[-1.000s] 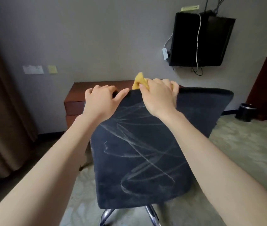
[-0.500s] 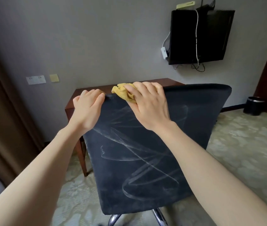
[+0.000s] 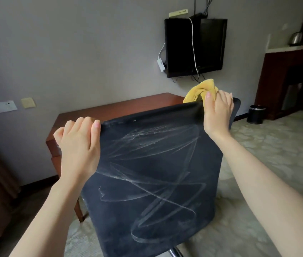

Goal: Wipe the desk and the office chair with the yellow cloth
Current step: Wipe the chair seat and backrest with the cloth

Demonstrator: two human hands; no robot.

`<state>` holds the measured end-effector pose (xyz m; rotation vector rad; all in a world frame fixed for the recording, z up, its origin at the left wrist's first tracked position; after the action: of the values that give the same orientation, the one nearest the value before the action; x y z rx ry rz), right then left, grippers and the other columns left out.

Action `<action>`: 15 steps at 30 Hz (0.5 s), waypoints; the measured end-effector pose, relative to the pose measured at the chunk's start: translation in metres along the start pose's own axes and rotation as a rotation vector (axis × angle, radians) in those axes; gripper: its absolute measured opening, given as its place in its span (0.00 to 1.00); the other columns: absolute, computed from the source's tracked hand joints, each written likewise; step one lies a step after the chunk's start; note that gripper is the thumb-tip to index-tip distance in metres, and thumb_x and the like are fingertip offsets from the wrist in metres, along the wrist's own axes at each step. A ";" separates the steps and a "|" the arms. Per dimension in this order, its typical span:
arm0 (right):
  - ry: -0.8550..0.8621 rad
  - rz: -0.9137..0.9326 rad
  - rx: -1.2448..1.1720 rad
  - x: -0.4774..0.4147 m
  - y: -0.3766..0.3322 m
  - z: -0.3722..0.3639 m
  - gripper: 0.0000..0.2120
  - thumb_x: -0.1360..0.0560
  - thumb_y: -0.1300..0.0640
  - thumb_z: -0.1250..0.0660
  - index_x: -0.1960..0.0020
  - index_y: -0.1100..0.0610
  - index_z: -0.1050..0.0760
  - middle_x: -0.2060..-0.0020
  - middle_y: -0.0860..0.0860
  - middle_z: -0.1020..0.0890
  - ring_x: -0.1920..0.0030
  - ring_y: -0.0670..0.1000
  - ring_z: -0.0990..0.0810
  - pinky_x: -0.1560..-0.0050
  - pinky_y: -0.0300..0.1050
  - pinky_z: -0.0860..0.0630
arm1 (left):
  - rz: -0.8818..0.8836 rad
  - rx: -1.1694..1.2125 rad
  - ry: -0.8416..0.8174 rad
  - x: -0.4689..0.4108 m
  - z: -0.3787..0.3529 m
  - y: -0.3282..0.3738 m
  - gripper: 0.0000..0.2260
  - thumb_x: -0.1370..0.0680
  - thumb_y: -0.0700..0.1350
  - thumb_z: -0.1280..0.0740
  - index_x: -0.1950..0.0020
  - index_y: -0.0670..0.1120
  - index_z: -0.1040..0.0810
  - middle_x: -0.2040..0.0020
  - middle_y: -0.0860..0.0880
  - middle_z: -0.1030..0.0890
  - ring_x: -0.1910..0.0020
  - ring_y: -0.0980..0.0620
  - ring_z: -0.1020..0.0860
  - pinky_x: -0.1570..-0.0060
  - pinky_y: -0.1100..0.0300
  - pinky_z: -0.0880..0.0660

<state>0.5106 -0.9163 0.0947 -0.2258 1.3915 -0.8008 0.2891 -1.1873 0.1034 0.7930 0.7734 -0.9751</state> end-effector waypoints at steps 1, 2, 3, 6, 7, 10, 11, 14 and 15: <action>-0.010 -0.068 -0.039 -0.005 0.012 0.000 0.20 0.20 0.50 0.52 0.48 0.62 0.27 0.46 0.57 0.24 0.38 0.55 0.33 0.29 0.48 0.49 | -0.007 -0.013 -0.001 0.000 -0.001 0.001 0.13 0.18 0.48 0.52 0.60 0.48 0.34 0.63 0.51 0.33 0.59 0.49 0.36 0.49 0.52 0.43; -0.018 -0.139 -0.082 -0.010 0.022 0.001 0.19 0.19 0.50 0.51 0.45 0.62 0.27 0.43 0.57 0.25 0.36 0.55 0.34 0.29 0.49 0.47 | -0.015 -0.025 -0.001 0.000 -0.001 0.001 0.14 0.19 0.48 0.53 0.59 0.47 0.34 0.62 0.50 0.32 0.59 0.49 0.36 0.50 0.52 0.43; -0.019 -0.203 -0.121 -0.014 0.032 0.002 0.19 0.19 0.50 0.51 0.42 0.61 0.28 0.40 0.56 0.26 0.34 0.54 0.36 0.29 0.50 0.45 | -0.021 -0.032 0.000 0.001 -0.001 0.003 0.14 0.19 0.48 0.53 0.59 0.46 0.33 0.62 0.49 0.31 0.59 0.49 0.36 0.51 0.52 0.43; -0.037 -0.363 -0.195 -0.025 0.056 0.004 0.20 0.18 0.50 0.51 0.31 0.57 0.34 0.30 0.52 0.34 0.28 0.51 0.43 0.29 0.46 0.48 | -0.015 -0.027 -0.003 0.001 -0.001 0.006 0.16 0.18 0.48 0.52 0.58 0.43 0.29 0.60 0.46 0.27 0.58 0.46 0.33 0.53 0.54 0.46; -0.038 -0.419 -0.229 -0.028 0.062 0.005 0.19 0.19 0.50 0.50 0.30 0.55 0.35 0.30 0.50 0.34 0.29 0.51 0.42 0.31 0.45 0.46 | -0.013 -0.025 -0.010 0.002 -0.001 0.007 0.17 0.18 0.48 0.52 0.57 0.43 0.28 0.60 0.45 0.26 0.58 0.45 0.33 0.53 0.54 0.46; -0.037 -0.634 -0.388 -0.032 0.076 0.008 0.12 0.23 0.52 0.46 0.42 0.47 0.30 0.44 0.46 0.27 0.40 0.51 0.30 0.47 0.45 0.31 | -0.010 0.002 -0.027 0.002 -0.001 0.010 0.17 0.18 0.48 0.52 0.56 0.42 0.28 0.58 0.45 0.26 0.56 0.45 0.32 0.50 0.51 0.44; -0.054 -0.712 -0.432 -0.032 0.080 0.008 0.12 0.24 0.53 0.47 0.43 0.46 0.31 0.46 0.47 0.26 0.43 0.52 0.27 0.50 0.46 0.28 | -0.009 0.011 -0.025 0.002 -0.001 0.011 0.17 0.18 0.48 0.51 0.56 0.42 0.27 0.58 0.44 0.25 0.56 0.44 0.32 0.50 0.51 0.43; -0.046 -0.934 -0.577 -0.024 0.092 0.014 0.15 0.21 0.55 0.47 0.40 0.52 0.26 0.47 0.52 0.20 0.47 0.54 0.22 0.49 0.49 0.23 | 0.005 0.020 -0.008 0.004 0.001 0.012 0.17 0.19 0.47 0.51 0.56 0.41 0.26 0.58 0.44 0.25 0.56 0.43 0.32 0.50 0.50 0.43; -0.005 -0.947 -0.617 -0.024 0.094 0.015 0.15 0.22 0.57 0.47 0.46 0.53 0.22 0.54 0.52 0.17 0.52 0.54 0.21 0.55 0.47 0.22 | 0.013 0.024 0.005 0.004 0.001 0.013 0.16 0.19 0.47 0.50 0.56 0.41 0.27 0.58 0.44 0.26 0.56 0.44 0.33 0.51 0.51 0.44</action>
<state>0.5601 -0.8379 0.0614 -1.4377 1.4798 -1.0894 0.3022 -1.1857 0.1037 0.8206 0.7616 -0.9730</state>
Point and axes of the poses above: each hand's wrist, its own x-axis away from the middle knuckle, its own z-axis out of the back of the hand, y = z × x, the point moved 8 cm from there along -x, towards the middle knuckle
